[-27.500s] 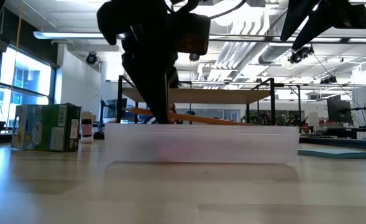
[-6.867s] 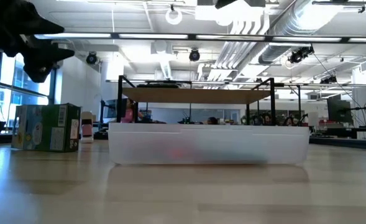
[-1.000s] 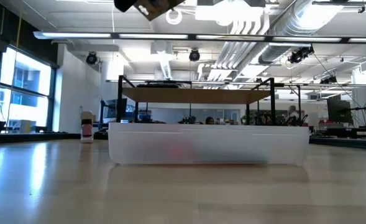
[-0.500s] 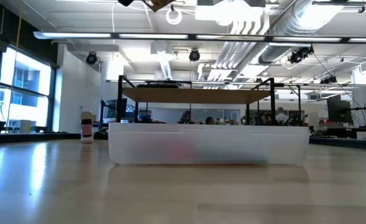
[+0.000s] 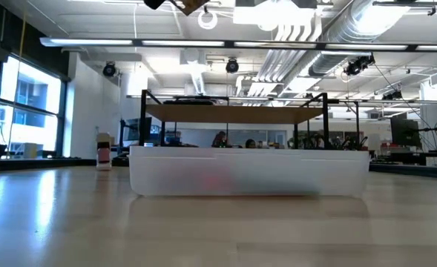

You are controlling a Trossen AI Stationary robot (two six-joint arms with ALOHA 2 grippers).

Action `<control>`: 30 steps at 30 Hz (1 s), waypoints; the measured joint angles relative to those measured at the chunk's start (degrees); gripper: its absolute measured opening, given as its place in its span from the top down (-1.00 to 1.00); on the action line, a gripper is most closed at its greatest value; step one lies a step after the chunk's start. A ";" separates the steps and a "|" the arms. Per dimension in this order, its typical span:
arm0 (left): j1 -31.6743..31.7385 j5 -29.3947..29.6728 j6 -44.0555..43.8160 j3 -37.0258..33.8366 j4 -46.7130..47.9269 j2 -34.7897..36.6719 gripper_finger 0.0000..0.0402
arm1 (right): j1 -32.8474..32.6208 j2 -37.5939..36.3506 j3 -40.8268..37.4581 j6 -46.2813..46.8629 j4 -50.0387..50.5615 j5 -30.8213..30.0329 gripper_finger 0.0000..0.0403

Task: Pack school essentials
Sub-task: Put the crayon box into the orange supply box

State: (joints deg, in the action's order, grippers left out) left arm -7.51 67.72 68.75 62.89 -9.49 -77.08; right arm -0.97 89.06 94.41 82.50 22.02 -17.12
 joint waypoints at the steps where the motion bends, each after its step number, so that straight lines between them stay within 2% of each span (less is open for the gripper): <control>1: 0.16 -0.12 0.00 0.00 0.00 0.01 0.57 | -0.02 0.00 0.00 0.00 -0.03 0.00 -0.26; 7: 0.52 -0.18 0.00 0.00 0.02 0.02 0.57 | 0.49 0.00 0.00 -0.28 0.01 1.10 -0.10; 17: 0.52 -0.92 -0.13 0.00 0.08 0.04 0.57 | 0.61 -0.02 0.00 -1.75 0.11 1.18 0.32; 30: 0.52 -1.27 -0.86 0.00 0.24 0.04 0.56 | 0.61 -0.07 0.00 -4.35 0.09 1.25 0.39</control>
State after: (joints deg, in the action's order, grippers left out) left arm -6.98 66.46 67.89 62.89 -9.26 -77.03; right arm -0.36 88.99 94.41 78.15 22.11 -15.88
